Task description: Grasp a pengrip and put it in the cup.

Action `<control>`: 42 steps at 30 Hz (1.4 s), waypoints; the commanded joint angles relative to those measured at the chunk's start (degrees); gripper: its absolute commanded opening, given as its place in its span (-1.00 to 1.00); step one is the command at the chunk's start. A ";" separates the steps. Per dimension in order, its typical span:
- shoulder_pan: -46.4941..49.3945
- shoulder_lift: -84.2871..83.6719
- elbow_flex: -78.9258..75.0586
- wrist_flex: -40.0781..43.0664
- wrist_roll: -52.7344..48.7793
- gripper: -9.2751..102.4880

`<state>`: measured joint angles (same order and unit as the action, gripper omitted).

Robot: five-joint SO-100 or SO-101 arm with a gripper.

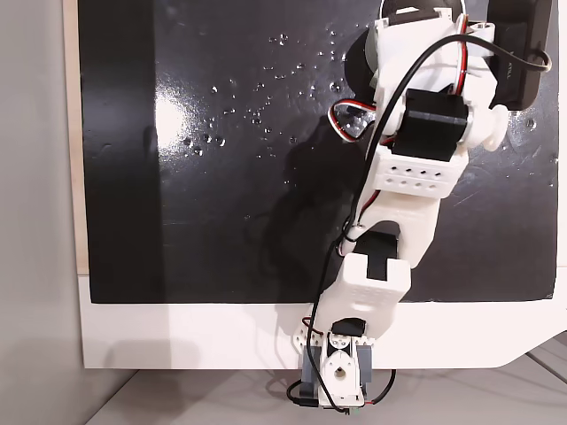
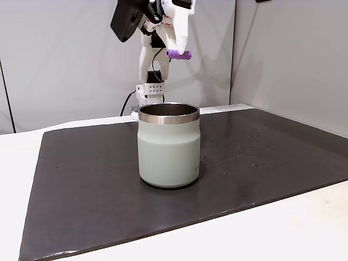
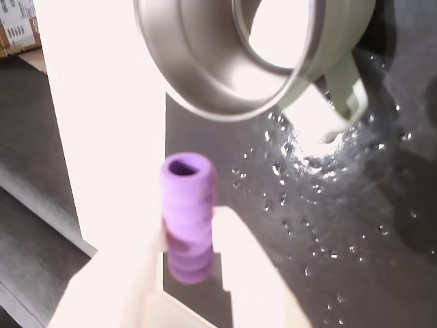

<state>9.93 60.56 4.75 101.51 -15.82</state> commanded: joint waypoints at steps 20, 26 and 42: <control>3.25 -8.44 -9.49 -8.61 4.48 -0.55; 3.25 -8.44 -9.84 -8.17 4.57 -0.33; 3.25 -8.44 -11.07 -7.29 4.75 -0.33</control>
<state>13.45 51.24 -2.99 93.96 -11.87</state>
